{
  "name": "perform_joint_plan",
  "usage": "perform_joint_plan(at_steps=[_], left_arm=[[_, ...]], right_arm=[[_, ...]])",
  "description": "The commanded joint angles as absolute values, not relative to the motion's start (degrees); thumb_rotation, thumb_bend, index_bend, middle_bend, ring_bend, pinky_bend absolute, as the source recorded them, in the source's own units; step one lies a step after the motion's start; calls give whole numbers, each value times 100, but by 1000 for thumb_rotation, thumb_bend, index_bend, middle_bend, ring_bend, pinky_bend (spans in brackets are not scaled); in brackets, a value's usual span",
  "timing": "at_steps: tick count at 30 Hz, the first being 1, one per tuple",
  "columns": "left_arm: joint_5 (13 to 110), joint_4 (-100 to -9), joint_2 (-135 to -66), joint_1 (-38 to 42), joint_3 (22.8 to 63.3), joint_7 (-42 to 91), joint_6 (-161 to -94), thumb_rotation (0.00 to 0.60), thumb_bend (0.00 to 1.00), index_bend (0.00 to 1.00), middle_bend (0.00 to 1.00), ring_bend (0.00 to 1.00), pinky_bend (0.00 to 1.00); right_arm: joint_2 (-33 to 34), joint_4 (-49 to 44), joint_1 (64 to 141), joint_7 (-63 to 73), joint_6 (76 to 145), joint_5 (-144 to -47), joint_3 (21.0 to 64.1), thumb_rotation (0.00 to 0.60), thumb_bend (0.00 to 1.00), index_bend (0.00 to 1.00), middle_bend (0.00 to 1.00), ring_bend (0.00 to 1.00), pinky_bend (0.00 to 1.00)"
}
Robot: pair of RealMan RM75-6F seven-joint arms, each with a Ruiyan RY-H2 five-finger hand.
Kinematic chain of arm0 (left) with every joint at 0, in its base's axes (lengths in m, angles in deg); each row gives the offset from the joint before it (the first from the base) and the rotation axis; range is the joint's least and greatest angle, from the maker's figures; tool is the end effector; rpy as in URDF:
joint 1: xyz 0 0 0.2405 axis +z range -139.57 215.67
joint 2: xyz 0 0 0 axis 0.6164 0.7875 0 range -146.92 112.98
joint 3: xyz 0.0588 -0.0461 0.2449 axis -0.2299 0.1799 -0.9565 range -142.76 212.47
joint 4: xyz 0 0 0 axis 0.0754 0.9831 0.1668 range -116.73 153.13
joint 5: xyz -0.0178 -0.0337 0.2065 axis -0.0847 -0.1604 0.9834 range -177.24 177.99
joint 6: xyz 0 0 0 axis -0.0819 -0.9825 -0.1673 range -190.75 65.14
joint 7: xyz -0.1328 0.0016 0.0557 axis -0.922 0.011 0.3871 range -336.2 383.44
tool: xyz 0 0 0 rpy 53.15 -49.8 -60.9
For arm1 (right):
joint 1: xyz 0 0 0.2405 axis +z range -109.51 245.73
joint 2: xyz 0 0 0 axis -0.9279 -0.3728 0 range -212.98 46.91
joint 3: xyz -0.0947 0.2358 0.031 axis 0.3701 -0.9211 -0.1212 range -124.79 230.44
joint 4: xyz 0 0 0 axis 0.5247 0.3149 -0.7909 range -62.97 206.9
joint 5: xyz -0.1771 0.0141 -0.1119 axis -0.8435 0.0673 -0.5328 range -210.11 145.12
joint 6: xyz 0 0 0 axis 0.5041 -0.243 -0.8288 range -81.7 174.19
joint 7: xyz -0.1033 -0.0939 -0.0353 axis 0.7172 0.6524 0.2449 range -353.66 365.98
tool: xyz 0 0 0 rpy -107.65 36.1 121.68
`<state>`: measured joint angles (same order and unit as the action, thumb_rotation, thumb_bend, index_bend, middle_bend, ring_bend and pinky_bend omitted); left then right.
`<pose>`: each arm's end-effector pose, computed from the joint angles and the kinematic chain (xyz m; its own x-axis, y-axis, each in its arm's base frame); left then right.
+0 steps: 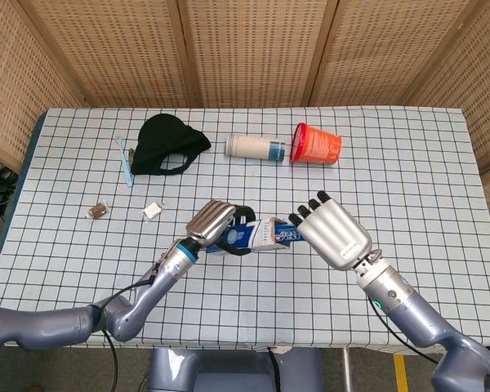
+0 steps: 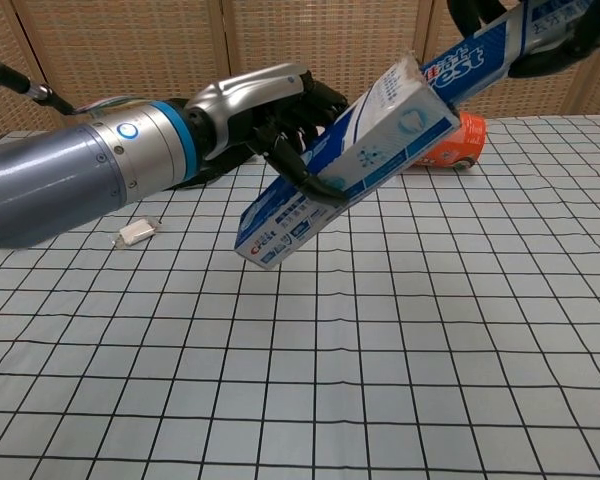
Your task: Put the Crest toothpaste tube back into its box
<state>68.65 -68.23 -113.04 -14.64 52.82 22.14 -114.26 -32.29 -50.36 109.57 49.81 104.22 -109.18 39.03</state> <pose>-0.0228 0.3449 -0.0414 0.0518 0.4202 0.9059 0.8508 -0.4936 0.1803 -0.0615 -0.2899 0.1493 0.7495 0.2364 0.6184 -0.4029 -0.5783 0.7094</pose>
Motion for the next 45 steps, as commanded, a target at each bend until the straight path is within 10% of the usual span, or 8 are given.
perform_joint_plan(at_steps=[1,5,10,28,45], left_arm=[[6804,-6848,-11361,-1482,5314,2185,-11457,600,151,670,527,542,509],[6694,-6856,-11460,-1455,5388,1897,-11465,600,154,674,527,543,509],[6562,-6841,-11590,-1420,5526,1186,-11314,600,167,697,537,543,509],[7256,-6885,-11354,-1048,5561,-378,-11590,600,177,701,538,543,509],[8193,-5887,-10672,-678,4410,205,-11585,600,178,700,539,543,509]], right_arm=[[-3101,-5225,11121,5542,10434,-10653,3912,600,595,596,614,584,515],[-3022,-5335,11177,5767,10584,-10707,3893,600,299,284,352,398,449],[-2950,-5422,11152,6024,10964,-11279,3856,600,43,2,30,71,131],[-3540,-3901,10264,4568,12397,-11292,3353,600,31,0,0,0,0],[-1929,-811,9268,777,12043,-11532,4635,600,0,106,73,0,0]])
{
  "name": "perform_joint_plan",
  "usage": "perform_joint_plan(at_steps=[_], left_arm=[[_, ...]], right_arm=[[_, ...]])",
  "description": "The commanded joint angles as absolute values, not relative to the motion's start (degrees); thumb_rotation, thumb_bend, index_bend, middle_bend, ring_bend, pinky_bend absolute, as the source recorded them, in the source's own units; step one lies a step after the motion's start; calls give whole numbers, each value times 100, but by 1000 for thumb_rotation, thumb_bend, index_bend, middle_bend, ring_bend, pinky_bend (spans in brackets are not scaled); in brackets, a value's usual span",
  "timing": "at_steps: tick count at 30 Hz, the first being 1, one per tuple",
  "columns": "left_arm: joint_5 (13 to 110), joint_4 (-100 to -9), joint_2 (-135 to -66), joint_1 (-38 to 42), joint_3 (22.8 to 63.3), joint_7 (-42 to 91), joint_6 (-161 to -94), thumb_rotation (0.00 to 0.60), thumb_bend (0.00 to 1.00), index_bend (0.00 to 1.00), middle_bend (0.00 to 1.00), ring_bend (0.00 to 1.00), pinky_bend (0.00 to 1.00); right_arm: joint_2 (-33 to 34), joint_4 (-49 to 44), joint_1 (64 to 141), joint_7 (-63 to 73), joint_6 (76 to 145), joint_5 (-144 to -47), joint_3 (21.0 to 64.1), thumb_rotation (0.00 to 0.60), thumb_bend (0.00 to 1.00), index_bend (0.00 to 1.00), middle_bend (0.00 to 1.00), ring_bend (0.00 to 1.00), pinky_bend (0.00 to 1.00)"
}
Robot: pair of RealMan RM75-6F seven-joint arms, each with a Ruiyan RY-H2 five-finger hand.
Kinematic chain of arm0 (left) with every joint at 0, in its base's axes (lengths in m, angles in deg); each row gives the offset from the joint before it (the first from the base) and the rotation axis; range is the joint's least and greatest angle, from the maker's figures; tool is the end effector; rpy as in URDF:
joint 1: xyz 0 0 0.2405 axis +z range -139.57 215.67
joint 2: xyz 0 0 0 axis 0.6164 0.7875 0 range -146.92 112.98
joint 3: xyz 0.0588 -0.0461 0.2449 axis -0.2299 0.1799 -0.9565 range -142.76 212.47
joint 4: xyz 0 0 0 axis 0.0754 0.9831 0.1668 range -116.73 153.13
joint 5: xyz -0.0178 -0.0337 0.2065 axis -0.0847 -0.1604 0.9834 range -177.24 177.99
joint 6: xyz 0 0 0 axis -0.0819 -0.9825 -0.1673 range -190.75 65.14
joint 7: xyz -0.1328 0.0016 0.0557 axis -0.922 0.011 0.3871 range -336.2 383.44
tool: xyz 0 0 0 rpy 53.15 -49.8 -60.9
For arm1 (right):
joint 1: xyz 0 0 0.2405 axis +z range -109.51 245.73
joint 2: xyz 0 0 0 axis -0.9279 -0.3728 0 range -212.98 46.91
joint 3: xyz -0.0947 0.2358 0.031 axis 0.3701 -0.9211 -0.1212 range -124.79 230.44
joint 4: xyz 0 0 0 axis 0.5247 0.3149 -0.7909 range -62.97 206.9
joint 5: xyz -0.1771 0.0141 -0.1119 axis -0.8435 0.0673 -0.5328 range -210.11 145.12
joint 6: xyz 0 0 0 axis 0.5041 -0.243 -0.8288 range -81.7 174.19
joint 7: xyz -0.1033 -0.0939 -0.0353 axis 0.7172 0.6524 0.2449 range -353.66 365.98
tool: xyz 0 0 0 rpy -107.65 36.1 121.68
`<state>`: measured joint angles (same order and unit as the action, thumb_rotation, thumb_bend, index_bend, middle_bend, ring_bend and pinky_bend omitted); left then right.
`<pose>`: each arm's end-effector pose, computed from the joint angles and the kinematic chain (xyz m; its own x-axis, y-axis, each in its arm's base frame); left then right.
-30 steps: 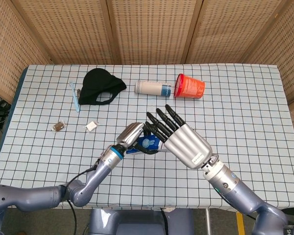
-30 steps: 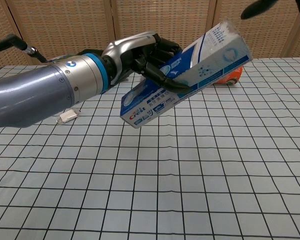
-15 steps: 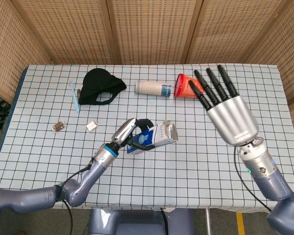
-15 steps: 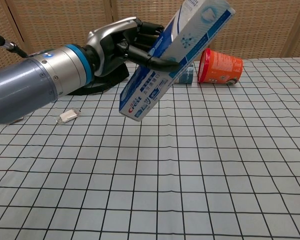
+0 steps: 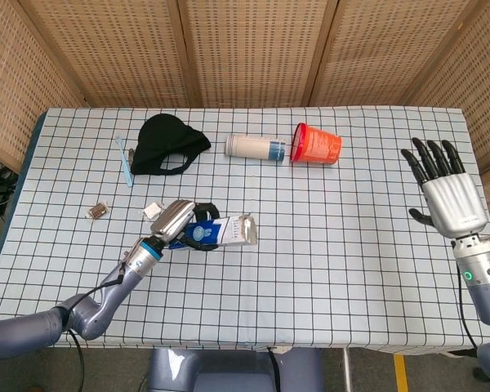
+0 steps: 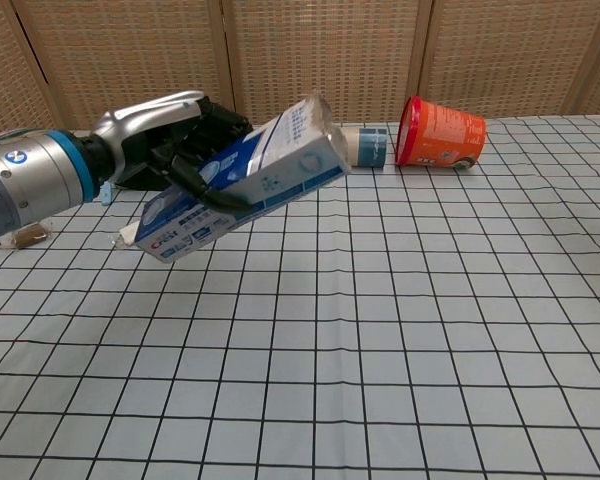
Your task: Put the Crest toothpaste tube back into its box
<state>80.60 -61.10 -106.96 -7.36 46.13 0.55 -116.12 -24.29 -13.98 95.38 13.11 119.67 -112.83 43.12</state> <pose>-0.1125 0.3529 -0.0190 -0.0159 0.4533 0.8912 0.8886 -0.4023 0.2205 -0.2474 -0.3255 0.2045 0.6202 0.1665 0.7666 -0.7402 -0.1993 0.6421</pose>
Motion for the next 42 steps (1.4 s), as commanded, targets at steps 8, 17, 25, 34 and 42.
perform_joint_plan(at_steps=[8,17,25,34,42], left_arm=[[8323,-5010,-11019,-569,3962,534,-11478,600,188,700,539,543,509],[8346,-4159,-11641,-526,3815,589,-11439,600,15,360,203,212,229],[8601,-4466,-11431,-509,3858,53,-11789,600,0,0,0,0,6],[8905,-5603,-10394,8,3876,283,-13004,600,0,0,0,0,0],[8310,-7067,-9198,1271,3561,2148,-14149,600,0,0,0,0,0]], right_arm=[[-1140,115,9002,196,12193,-11815,4974,600,0,108,78,0,0],[-980,447,8890,-97,12372,-11992,5032,600,0,112,84,0,0],[-1084,380,8786,-156,12510,-12017,5004,600,0,112,84,0,0],[-1233,128,8547,-228,12817,-12091,5036,600,0,111,84,0,0],[-1299,17,8262,-131,13199,-12233,5128,600,0,95,57,0,0]])
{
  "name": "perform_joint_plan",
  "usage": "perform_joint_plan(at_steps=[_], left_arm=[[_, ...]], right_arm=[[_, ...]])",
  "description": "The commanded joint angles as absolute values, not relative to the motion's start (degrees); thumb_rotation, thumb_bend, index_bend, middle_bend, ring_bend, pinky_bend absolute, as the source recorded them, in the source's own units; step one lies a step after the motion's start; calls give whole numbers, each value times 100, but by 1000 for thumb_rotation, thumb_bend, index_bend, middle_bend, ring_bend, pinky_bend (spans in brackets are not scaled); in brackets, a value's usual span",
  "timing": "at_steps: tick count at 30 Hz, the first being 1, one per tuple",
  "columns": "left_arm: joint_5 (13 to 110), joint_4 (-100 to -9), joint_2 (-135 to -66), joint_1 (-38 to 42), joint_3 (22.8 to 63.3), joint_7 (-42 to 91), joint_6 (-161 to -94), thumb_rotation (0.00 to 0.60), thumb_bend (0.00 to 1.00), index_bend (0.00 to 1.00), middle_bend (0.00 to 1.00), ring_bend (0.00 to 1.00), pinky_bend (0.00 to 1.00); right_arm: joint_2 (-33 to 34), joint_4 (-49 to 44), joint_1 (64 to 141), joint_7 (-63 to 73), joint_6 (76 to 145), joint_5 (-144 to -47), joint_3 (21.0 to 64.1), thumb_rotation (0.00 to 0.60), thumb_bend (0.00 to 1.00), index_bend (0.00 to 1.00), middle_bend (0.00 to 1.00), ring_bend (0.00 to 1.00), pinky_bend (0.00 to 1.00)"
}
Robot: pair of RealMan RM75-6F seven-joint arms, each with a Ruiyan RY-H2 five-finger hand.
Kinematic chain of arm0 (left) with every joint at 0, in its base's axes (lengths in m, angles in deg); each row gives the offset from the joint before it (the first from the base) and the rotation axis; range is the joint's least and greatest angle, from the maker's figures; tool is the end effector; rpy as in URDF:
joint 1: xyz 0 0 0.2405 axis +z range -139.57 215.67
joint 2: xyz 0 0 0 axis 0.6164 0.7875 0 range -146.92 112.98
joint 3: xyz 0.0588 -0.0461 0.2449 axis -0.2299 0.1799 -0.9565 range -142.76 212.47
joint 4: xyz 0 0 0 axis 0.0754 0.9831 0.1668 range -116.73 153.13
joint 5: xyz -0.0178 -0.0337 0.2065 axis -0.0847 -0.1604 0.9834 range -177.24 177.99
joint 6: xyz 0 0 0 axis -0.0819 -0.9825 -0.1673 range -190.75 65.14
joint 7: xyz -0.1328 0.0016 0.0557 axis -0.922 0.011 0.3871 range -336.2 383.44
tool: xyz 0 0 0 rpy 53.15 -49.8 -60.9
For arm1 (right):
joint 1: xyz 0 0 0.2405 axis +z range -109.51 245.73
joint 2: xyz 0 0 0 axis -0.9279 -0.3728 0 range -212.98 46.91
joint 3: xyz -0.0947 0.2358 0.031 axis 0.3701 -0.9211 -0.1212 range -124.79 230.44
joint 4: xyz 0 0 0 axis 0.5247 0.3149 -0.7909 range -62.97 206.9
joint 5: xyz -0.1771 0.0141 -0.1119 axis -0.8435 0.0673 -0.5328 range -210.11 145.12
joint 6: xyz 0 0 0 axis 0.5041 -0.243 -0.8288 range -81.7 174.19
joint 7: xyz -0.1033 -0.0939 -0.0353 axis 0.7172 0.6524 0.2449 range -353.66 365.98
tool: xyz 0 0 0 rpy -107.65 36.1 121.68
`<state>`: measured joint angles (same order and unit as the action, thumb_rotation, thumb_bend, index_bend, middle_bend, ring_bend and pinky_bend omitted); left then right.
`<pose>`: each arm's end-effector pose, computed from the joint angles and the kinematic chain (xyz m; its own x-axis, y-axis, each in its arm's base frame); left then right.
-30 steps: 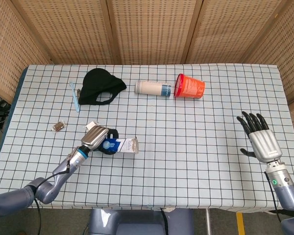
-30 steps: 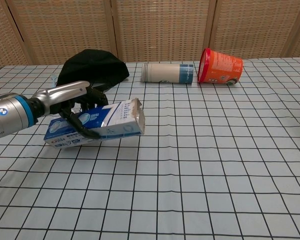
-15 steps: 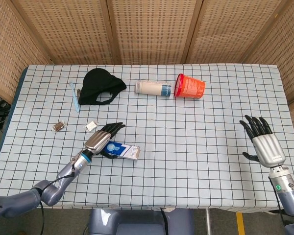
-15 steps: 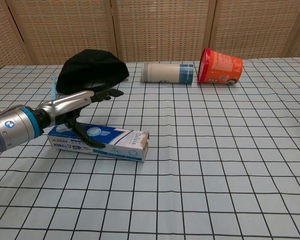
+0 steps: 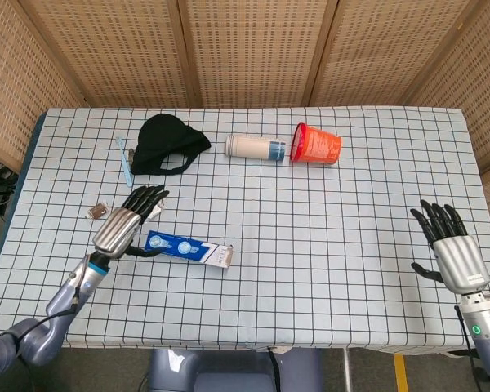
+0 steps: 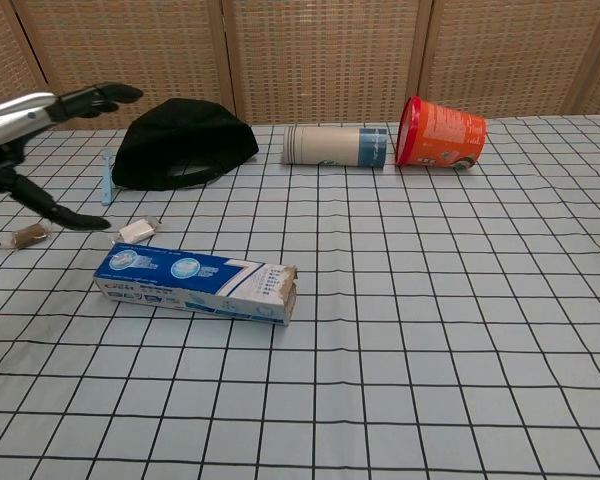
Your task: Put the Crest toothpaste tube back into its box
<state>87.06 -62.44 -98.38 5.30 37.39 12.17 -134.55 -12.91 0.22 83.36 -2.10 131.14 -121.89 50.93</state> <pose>-0.2048 0.3070 0.0446 0.2067 0.1674 0.9640 0.8930 -0.4349 -0.1160 -0.3249 -0.2443 0.1578 0.4924 0.0781 0.8669 -0.8441 -0.2000 0.4975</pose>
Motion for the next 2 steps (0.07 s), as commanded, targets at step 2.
perform_joint_plan(at_steps=[2], left_arm=[[8058,-7378,-9001,1597,3509,2652,-14462,600,0,0,0,0,0]], right_arm=[[-1286,52,8196,7,13286,-12271,5151,600,0,92,46,0,0]])
